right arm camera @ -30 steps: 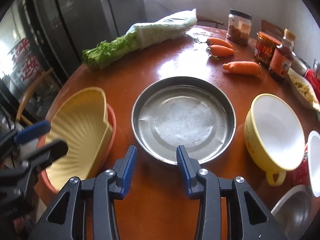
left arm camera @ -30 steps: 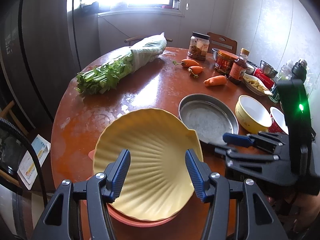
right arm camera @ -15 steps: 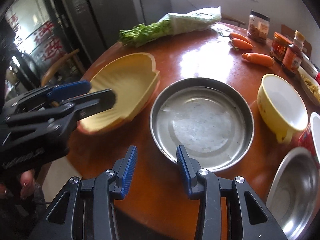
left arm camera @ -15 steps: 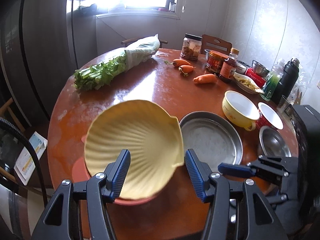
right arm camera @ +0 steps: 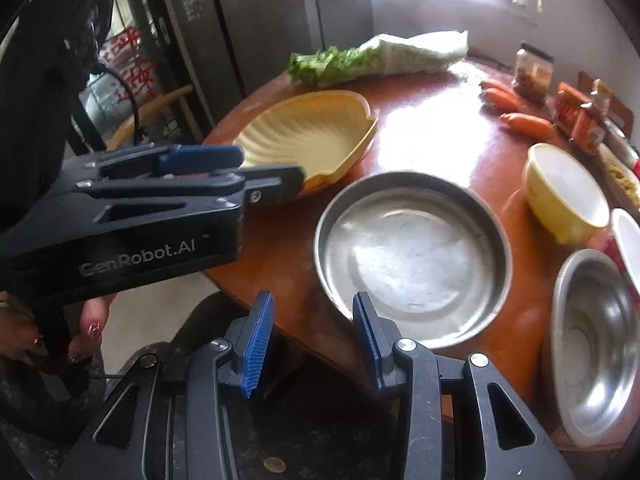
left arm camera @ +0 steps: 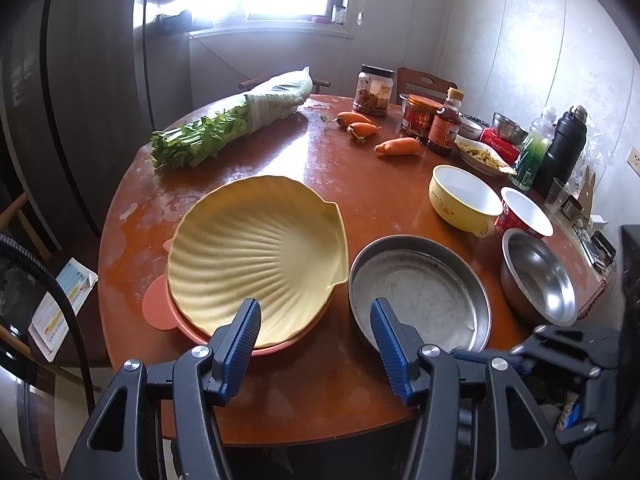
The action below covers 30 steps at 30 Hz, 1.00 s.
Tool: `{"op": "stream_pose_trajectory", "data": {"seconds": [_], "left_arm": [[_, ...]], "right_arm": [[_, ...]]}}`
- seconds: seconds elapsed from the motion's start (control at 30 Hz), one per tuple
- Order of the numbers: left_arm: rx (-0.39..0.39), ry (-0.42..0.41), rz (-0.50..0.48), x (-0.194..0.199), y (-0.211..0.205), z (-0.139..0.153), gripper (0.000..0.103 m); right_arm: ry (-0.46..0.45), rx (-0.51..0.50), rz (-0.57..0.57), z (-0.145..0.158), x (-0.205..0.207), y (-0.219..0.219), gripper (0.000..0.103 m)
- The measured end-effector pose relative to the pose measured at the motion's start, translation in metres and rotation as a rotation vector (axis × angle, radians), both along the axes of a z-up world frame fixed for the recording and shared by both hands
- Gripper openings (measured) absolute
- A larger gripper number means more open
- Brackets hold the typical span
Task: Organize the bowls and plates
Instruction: 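Grasp the rim of the shallow steel pan with the left tool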
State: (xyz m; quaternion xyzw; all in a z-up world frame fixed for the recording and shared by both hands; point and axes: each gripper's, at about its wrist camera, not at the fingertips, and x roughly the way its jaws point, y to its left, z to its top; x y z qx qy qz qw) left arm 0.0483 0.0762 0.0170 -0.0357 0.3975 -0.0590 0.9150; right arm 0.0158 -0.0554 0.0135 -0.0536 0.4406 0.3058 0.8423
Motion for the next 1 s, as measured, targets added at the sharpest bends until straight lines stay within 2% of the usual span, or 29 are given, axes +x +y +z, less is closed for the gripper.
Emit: {"op": "stream_pose_trajectory", "data": {"seconds": [0.03, 0.1, 0.3, 0.53, 0.7, 0.8, 0.93, 1.0], "left_arm": [[-0.001, -0.001, 0.002, -0.001, 0.0, 0.0, 0.057], [-0.002, -0.003, 0.002, -0.003, 0.0, 0.0, 0.057], [-0.001, 0.022, -0.042, -0.006, -0.018, -0.008, 0.057], [-0.002, 0.069, -0.056, -0.002, -0.03, -0.022, 0.057], [0.01, 0.074, -0.024, 0.003, -0.033, -0.029, 0.057], [0.007, 0.091, -0.023, 0.006, -0.034, -0.034, 0.057], [0.019, 0.098, -0.009, 0.012, -0.035, -0.037, 0.057], [0.014, 0.105, -0.005, 0.014, -0.034, -0.039, 0.057]], "right_arm": [[-0.012, 0.016, -0.022, 0.003, 0.0, -0.006, 0.043], [-0.037, 0.046, -0.101, 0.009, 0.0, -0.023, 0.056], [0.005, 0.125, -0.288, -0.003, 0.0, -0.058, 0.057], [0.004, 0.103, -0.332, -0.012, 0.003, -0.059, 0.057], [0.016, 0.165, -0.389, -0.019, 0.015, -0.061, 0.057], [0.013, 0.159, -0.413, -0.022, 0.022, -0.061, 0.057], [-0.014, 0.132, -0.407, -0.023, 0.032, -0.056, 0.053], [-0.022, 0.113, -0.397, -0.024, 0.037, -0.054, 0.046]]}}
